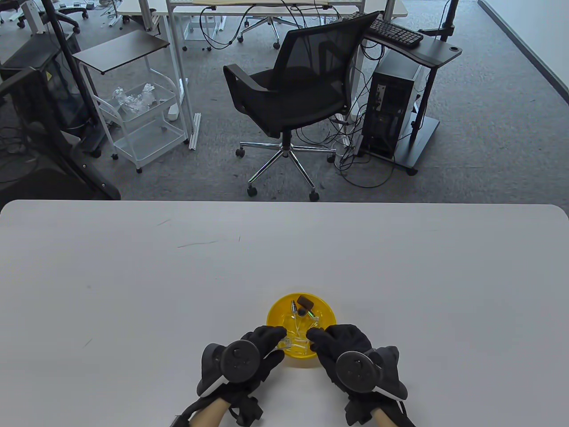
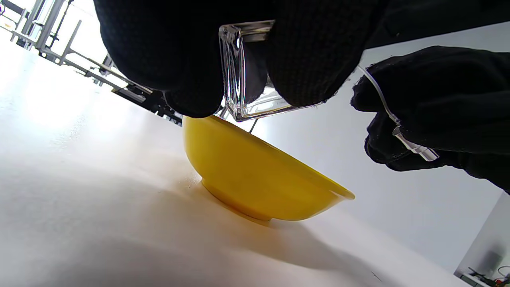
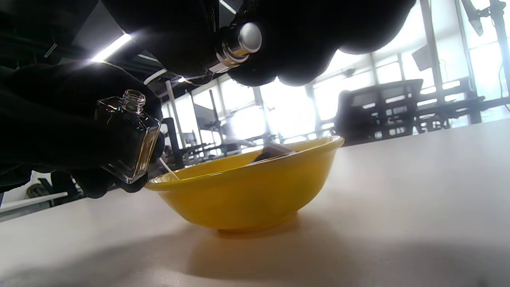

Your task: Assemble perfume bottles from components

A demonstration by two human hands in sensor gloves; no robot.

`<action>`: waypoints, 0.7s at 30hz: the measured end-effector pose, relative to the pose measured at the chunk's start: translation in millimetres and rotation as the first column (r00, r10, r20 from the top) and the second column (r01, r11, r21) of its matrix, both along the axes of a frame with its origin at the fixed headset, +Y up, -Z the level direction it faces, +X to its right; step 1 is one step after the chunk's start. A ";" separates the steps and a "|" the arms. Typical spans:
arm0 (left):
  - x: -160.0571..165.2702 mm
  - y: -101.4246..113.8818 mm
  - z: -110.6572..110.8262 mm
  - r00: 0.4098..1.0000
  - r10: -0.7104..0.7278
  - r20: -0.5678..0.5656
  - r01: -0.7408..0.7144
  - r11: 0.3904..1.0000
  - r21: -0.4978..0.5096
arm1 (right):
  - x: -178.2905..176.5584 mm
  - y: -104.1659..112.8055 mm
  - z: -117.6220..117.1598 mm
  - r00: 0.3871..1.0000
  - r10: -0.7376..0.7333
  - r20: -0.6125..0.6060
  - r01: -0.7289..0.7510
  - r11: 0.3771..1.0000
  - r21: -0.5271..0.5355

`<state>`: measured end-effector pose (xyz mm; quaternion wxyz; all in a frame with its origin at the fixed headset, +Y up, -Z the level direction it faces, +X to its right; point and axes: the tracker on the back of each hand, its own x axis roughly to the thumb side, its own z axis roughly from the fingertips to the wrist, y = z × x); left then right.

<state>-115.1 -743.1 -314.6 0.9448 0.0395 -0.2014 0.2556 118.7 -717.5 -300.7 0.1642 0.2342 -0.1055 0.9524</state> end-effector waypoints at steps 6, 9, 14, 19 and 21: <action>0.9 -0.8 0.4 1.000 -0.006 0.008 0.006 1.000 0.007 | -7.3 -2.5 2.2 0.999 0.048 -0.013 -0.048 0.999 0.008; 3.1 -0.5 1.5 1.000 -0.018 0.020 0.017 1.000 0.015 | -11.6 -2.8 4.3 0.997 0.073 -0.022 -0.073 0.997 0.021; 8.2 0.6 4.5 0.998 -0.043 0.042 0.041 0.999 0.032 | -18.1 -0.8 8.9 0.997 0.065 -0.045 -0.063 0.997 0.048; 15.3 2.3 9.2 0.995 -0.069 0.075 0.065 0.996 0.060 | -23.0 2.8 13.3 0.997 -0.034 -0.071 0.039 0.996 0.075; 16.9 3.6 10.7 0.993 -0.070 0.091 0.064 0.996 0.066 | -23.7 4.3 14.2 0.994 -0.077 -0.081 0.084 0.993 0.083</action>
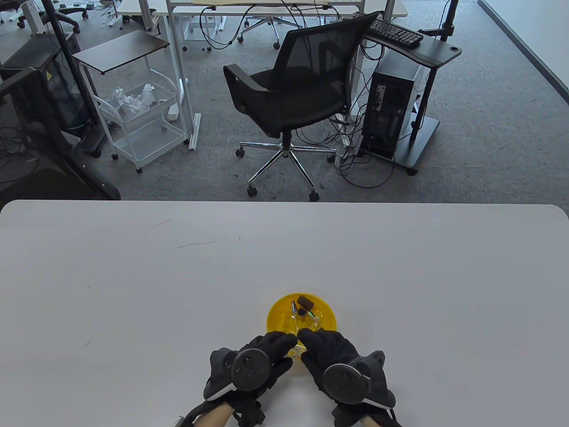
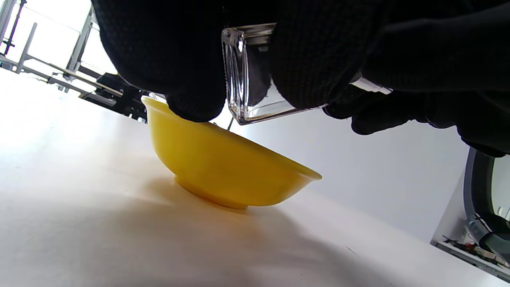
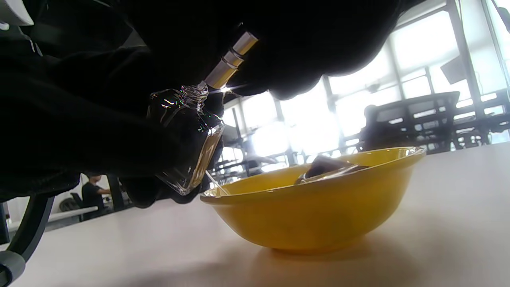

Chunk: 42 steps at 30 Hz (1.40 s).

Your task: Assemble perfume bottles from components

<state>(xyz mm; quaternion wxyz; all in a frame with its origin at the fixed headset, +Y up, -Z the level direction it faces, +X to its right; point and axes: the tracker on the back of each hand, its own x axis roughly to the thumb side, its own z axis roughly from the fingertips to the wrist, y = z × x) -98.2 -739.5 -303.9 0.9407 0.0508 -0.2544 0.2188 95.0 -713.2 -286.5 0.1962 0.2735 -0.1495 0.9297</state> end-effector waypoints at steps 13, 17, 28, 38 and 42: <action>1.4 7.6 3.7 0.997 0.071 0.004 -0.071 0.997 0.028 | 7.1 -2.9 -5.8 0.968 -0.251 0.021 0.252 0.959 -0.129; 4.8 8.7 6.2 0.999 0.050 0.012 -0.050 0.998 0.047 | 10.2 -8.8 -11.3 0.948 -0.303 0.096 0.315 0.936 -0.158; 5.3 6.7 2.9 0.997 0.073 -0.007 -0.073 0.997 0.007 | 9.7 -15.4 -12.7 0.944 -0.324 0.064 0.330 0.925 -0.187; 6.7 4.8 0.5 0.998 0.062 -0.015 -0.062 0.998 0.001 | 10.7 -13.9 -13.7 0.972 -0.234 0.005 0.225 0.929 -0.293; 7.9 6.4 1.7 0.998 0.065 -0.007 -0.065 0.998 0.014 | 16.3 -12.9 -14.3 0.975 -0.202 0.090 0.218 0.949 -0.230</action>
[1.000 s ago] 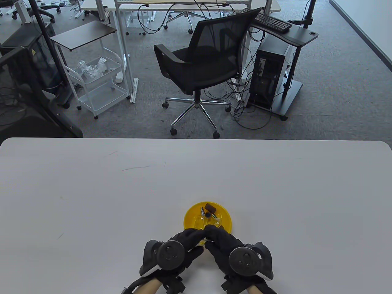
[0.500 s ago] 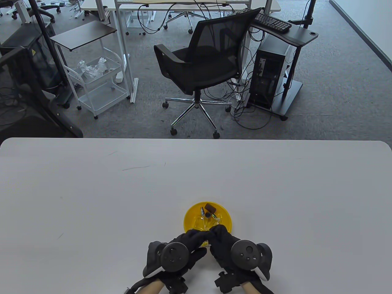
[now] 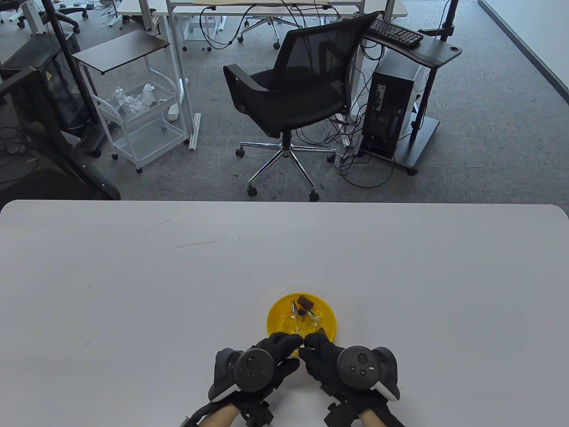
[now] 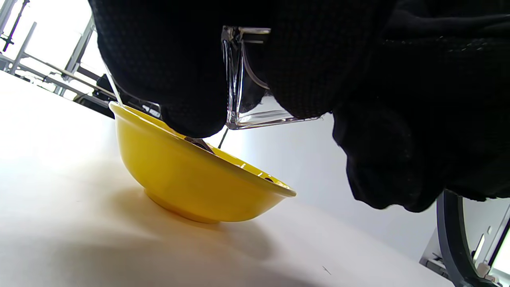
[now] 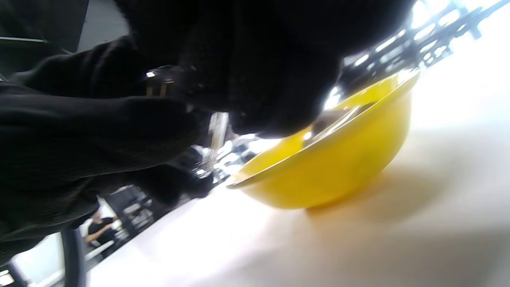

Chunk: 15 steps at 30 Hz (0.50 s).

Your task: Assemble perfume bottles from components

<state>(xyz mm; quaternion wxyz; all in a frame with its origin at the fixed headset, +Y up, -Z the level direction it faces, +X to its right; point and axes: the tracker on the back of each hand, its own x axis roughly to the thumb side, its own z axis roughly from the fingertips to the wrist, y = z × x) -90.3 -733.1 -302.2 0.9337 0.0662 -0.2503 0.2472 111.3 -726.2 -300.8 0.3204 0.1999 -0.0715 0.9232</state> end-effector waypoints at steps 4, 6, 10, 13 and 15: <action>3.0 3.0 1.8 1.000 0.000 0.006 0.000 1.000 0.020 | 2.9 0.9 0.5 0.995 -0.009 0.096 0.007 1.000 0.024; 3.7 3.4 1.8 1.000 0.006 0.009 -0.006 1.000 0.020 | 1.5 2.8 1.9 0.991 0.048 0.129 -0.055 0.997 0.056; 2.7 3.3 1.5 1.000 0.027 0.008 -0.027 1.000 0.016 | -5.1 5.2 6.7 0.981 0.082 0.175 -0.103 0.988 0.115; 1.3 2.8 1.3 0.999 0.037 0.009 -0.037 0.999 0.012 | -11.7 8.1 7.4 0.994 0.033 0.103 -0.047 0.990 0.134; 0.5 3.0 1.1 0.998 0.055 0.007 -0.055 0.999 0.003 | -14.7 9.4 8.3 0.998 0.014 0.068 -0.026 0.984 0.178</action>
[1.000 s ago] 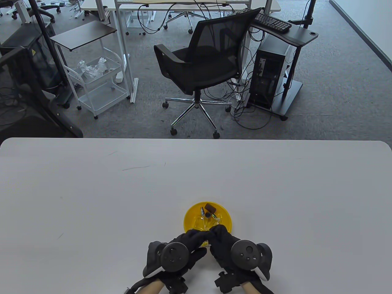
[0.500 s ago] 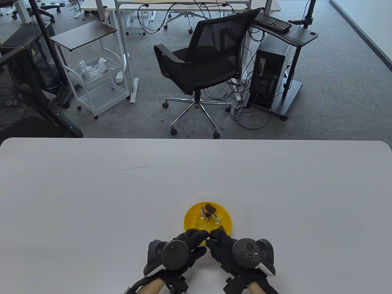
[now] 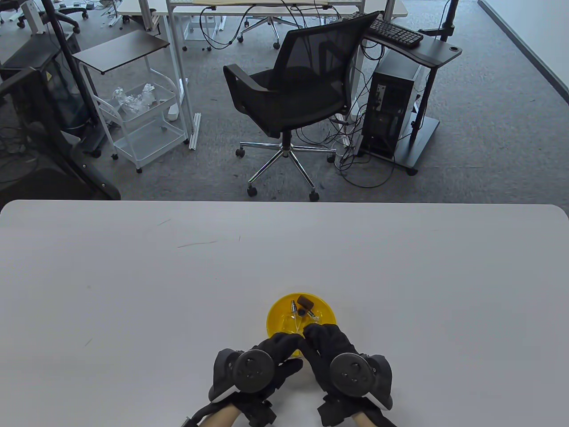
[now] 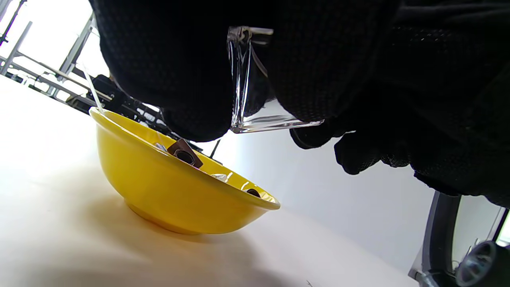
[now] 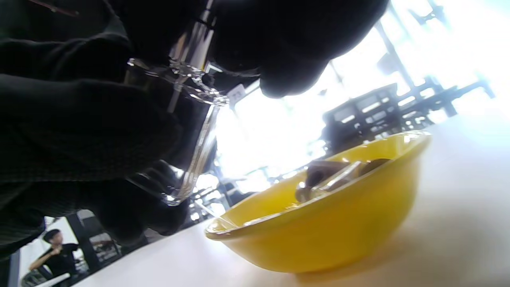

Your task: Assemble perfume bottles from components

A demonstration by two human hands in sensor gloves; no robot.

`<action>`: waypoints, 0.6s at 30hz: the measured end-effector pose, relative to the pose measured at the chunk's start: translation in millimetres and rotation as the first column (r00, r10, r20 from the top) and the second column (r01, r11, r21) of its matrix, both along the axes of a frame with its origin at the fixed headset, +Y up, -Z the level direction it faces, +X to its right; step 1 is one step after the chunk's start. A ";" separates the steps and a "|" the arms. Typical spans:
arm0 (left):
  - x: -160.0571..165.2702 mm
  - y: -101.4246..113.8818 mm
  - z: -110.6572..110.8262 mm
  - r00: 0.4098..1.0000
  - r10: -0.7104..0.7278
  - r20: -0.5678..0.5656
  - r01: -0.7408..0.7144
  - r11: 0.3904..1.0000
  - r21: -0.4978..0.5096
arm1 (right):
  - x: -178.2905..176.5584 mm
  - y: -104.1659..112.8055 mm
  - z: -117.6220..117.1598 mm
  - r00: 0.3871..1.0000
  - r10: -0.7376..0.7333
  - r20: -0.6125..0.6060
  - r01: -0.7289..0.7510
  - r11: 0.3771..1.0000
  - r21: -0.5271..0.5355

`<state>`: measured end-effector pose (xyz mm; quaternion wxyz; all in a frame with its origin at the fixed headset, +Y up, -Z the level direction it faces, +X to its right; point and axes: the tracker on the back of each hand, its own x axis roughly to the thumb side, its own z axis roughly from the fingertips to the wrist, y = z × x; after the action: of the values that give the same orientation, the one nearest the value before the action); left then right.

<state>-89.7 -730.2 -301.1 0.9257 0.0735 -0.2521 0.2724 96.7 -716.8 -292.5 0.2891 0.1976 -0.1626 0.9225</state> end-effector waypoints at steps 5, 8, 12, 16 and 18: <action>-0.7 -1.8 -1.5 1.000 0.007 0.002 -0.007 1.000 -0.014 | 3.0 0.7 0.1 0.996 0.021 -0.086 -0.022 1.000 -0.009; -1.8 -2.5 -2.0 1.000 0.002 -0.004 -0.002 1.000 -0.018 | 3.6 1.9 -2.0 0.988 0.025 -0.153 -0.035 0.997 -0.062; -7.1 -3.5 -4.9 1.000 0.013 -0.026 -0.014 1.000 -0.027 | 1.9 2.9 -3.4 0.976 0.068 -0.208 -0.093 0.989 -0.113; -8.2 -3.2 -5.4 1.000 0.002 -0.030 -0.002 1.000 -0.021 | 0.8 1.3 -4.1 0.977 0.093 -0.191 -0.115 0.988 -0.107; -7.6 -3.2 -5.0 1.000 -0.004 -0.029 0.004 1.000 -0.018 | 1.7 0.1 -5.1 0.982 0.082 -0.169 -0.102 0.989 -0.111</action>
<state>-97.4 -733.4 -306.0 0.9304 0.0685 -0.2361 0.2718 98.4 -716.7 -297.6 0.2698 0.2623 -0.0737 0.9236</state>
